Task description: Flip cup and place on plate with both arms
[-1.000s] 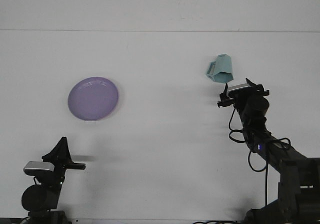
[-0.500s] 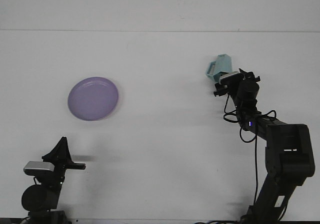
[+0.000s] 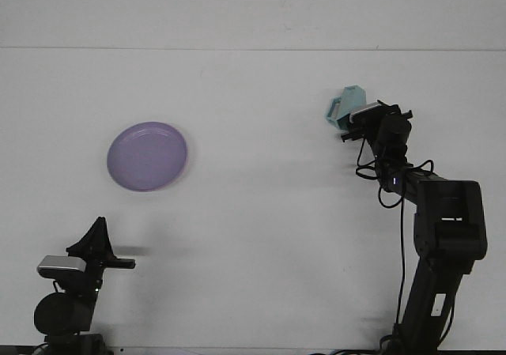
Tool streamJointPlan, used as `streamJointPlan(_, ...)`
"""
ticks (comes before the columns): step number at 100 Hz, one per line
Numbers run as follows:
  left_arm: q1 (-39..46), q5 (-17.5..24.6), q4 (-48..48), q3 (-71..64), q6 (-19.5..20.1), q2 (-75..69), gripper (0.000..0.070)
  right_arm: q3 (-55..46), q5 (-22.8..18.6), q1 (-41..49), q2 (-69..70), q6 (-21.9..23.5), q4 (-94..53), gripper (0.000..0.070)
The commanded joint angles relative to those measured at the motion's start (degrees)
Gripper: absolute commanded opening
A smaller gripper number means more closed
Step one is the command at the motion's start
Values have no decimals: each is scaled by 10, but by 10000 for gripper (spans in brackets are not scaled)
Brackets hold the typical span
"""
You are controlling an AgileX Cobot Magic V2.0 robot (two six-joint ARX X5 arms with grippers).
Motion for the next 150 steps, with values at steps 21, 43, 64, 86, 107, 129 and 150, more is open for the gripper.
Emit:
streamJointPlan(21, 1, 1, 6, -10, 1, 0, 12, 13, -30, -1, 15, -15, 7, 1)
streamJointPlan(43, 1, 1, 6, -10, 1, 0, 12, 13, -30, -1, 1, -10, 5, 1)
streamJointPlan(64, 1, 1, 8, -10, 0, 0, 12, 13, -31, 0, -71, 26, -77, 0)
streamJointPlan(86, 1, 1, 12, -10, 0, 0, 12, 13, -30, 4, -211, 80, -210, 1)
streamJointPlan(107, 1, 1, 12, -10, -3, 0, 12, 15, -28, 17, -377, 134, -349, 1)
streamJointPlan(129, 1, 1, 12, -10, -4, 0, 12, 55, -11, 50, -490, 157, -516, 1)
streamJointPlan(150, 1, 1, 12, -10, -4, 0, 12, 173, -16, 94, -492, 203, -757, 1)
